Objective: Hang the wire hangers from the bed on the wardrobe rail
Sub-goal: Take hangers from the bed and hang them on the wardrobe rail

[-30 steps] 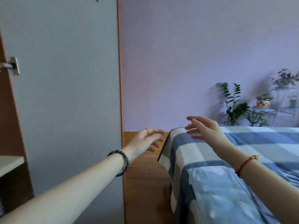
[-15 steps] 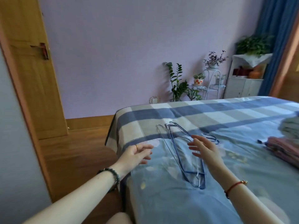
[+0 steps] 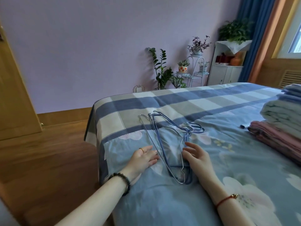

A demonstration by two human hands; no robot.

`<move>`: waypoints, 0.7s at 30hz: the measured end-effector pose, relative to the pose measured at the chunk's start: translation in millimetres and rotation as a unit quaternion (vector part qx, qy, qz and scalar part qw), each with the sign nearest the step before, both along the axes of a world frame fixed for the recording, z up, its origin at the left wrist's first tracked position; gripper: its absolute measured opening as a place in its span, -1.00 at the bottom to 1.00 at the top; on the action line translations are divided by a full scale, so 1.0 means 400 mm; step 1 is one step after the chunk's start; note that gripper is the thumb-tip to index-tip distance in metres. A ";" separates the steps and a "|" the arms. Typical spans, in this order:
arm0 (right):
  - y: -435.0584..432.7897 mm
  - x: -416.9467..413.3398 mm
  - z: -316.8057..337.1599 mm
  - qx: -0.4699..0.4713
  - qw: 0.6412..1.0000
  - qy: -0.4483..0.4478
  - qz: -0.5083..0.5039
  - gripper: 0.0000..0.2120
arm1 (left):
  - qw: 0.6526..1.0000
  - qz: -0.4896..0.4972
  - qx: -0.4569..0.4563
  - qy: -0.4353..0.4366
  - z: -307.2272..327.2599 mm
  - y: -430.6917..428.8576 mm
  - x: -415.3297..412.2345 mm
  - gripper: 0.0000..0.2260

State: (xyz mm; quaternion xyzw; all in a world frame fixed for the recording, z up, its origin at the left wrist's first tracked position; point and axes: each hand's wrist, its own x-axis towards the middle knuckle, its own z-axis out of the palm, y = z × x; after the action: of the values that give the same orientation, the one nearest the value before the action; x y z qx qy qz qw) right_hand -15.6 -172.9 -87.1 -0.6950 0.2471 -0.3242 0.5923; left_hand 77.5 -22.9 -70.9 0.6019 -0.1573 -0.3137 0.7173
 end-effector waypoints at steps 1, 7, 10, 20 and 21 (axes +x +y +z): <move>-0.001 0.003 0.000 -0.003 1.000 0.009 -0.001 -0.71 | 1.000 -0.002 -0.004 0.010 -0.001 -0.010 0.002 -0.59; 0.004 0.004 0.003 0.023 0.999 0.013 0.037 -0.56 | 0.997 -0.004 -0.046 0.058 -0.010 -0.028 0.020 -0.56; 0.005 0.004 0.011 0.033 0.998 0.016 0.050 -0.48 | 0.996 -0.006 -0.062 0.068 -0.016 -0.023 0.020 -0.58; 0.031 -0.023 0.057 0.053 0.991 0.036 0.120 -0.52 | 0.994 -0.020 -0.093 0.060 0.003 0.028 0.000 -0.68; 0.040 -0.026 0.065 0.048 0.990 0.033 0.130 -0.57 | 0.994 -0.021 -0.089 0.058 0.007 0.038 -0.001 -0.70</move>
State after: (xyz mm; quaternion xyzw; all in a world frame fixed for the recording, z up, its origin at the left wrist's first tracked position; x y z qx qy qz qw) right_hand -26.2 -157.0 -61.2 -0.7022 0.1899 -0.2090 0.6536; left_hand 77.3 -7.8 -68.0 0.5125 -0.1554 -0.3482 0.7694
